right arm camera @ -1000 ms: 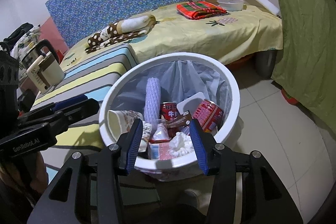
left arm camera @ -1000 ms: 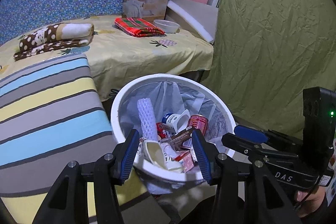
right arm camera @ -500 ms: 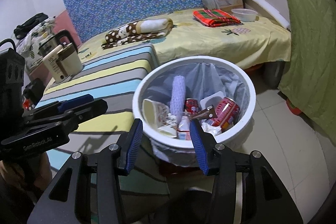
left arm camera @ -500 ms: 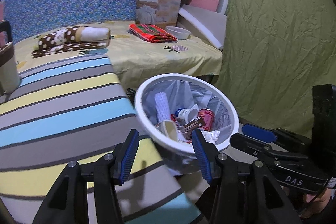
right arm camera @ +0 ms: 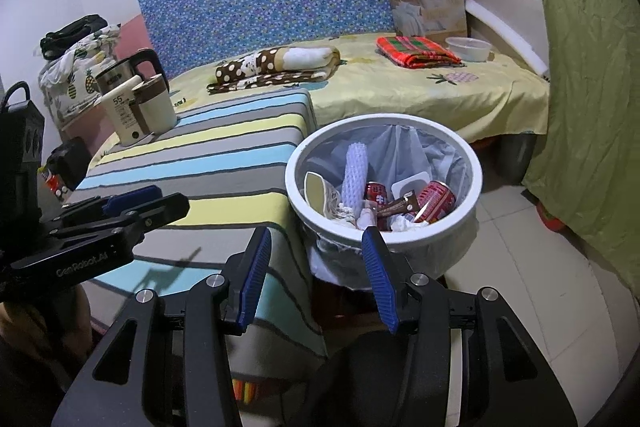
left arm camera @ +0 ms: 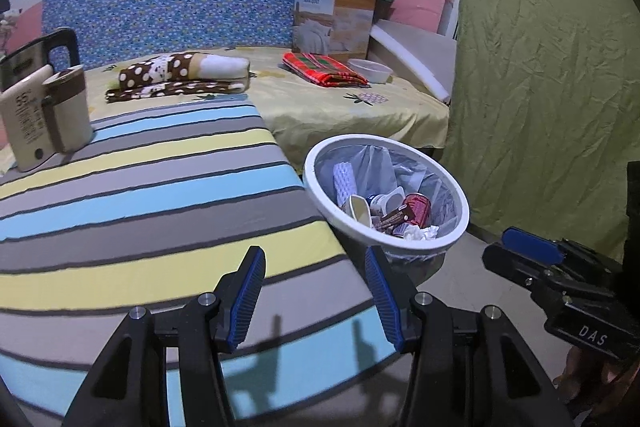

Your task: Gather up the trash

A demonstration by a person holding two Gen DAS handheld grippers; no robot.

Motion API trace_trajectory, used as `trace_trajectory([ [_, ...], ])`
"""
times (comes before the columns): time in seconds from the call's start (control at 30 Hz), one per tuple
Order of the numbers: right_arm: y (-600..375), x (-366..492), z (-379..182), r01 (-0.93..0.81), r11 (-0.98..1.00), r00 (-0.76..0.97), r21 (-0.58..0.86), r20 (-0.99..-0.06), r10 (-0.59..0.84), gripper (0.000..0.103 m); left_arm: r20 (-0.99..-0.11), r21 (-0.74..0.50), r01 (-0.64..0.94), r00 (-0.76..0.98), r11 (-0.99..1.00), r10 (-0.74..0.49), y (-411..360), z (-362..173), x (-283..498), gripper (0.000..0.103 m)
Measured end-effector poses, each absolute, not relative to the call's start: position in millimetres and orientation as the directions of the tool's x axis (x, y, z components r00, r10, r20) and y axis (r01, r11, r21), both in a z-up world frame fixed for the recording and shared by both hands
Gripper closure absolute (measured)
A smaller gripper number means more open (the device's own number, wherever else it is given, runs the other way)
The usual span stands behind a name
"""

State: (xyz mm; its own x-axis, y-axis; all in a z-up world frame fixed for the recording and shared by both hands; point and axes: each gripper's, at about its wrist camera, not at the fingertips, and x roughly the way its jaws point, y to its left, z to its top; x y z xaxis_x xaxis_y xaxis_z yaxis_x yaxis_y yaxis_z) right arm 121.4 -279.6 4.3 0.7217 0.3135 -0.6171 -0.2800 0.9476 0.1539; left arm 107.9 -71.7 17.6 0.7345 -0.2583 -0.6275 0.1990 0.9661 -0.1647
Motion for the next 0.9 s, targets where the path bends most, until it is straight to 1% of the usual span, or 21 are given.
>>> trace_trajectory([
  [0.37, -272.4, 103.8, 3.6, -0.287, 0.946, 0.723, 0.152, -0.613, 0.318, 0.053, -0.612, -0.125, 0.164, 0.764, 0.979, -0.206, -67.8, 23.7, 76.4, 0.051],
  [0.9, -270.0, 97.2, 3.2, -0.285, 0.947, 0.731, 0.149, -0.604, 0.316, 0.053, -0.61, -0.116, 0.167, 0.766, 0.979, -0.203, -69.6, 22.7, 70.0, 0.051],
])
